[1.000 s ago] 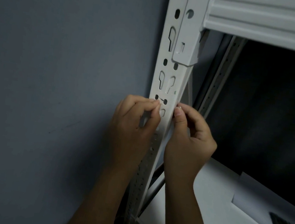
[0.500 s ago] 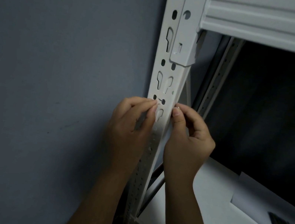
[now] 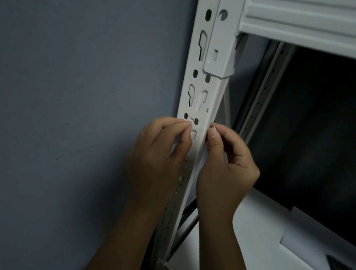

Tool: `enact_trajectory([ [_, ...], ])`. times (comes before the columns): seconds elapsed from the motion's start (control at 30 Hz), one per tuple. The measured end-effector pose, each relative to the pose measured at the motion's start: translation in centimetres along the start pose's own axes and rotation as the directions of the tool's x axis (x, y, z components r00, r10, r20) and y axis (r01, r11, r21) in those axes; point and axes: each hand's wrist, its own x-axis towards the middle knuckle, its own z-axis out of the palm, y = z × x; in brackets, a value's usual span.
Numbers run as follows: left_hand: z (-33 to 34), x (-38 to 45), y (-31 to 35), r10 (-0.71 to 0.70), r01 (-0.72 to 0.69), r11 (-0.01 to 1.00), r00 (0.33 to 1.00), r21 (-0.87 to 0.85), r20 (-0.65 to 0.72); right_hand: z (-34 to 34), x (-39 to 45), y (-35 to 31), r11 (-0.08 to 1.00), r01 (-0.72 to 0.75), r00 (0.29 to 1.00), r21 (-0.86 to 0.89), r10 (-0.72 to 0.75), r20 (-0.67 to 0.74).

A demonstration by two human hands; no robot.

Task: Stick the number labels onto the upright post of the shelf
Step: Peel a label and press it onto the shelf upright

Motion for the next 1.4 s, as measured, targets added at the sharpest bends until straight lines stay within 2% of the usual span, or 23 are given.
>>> enact_trajectory([
  [0.23, -0.1, 0.6, 0.5, 0.016, -0.014, 0.993, 1.000, 0.119, -0.014, 0.2, 0.0, 0.2, 1.000, -0.008, 1.000, 0.007, 0.008, -0.017],
  [0.5, 0.0, 0.8, 0.5, -0.025, 0.026, 0.995, 1.000, 0.099, -0.009, 0.1, -0.1, 0.1, 1.000, -0.006, 1.000, 0.002, 0.006, -0.016],
  [0.8, 0.0, 0.8, 0.8, -0.181, 0.182, 0.981, 0.983, -0.059, 0.030, 0.1, -0.1, 0.1, 1.000, -0.006, 1.000, 0.004, 0.006, -0.016],
  [0.97, -0.2, 1.1, 1.2, -0.248, 0.247, 0.966, 0.969, -0.072, 0.005, 0.1, -0.1, 0.0, 1.000, -0.016, 1.000, 0.014, 0.016, -0.015],
  [1.4, -0.2, 0.9, 1.2, -0.267, 0.265, 0.952, 0.964, -0.155, 0.009, 0.0, -0.1, 0.1, 0.999, -0.029, 1.000, 0.018, 0.029, -0.005],
])
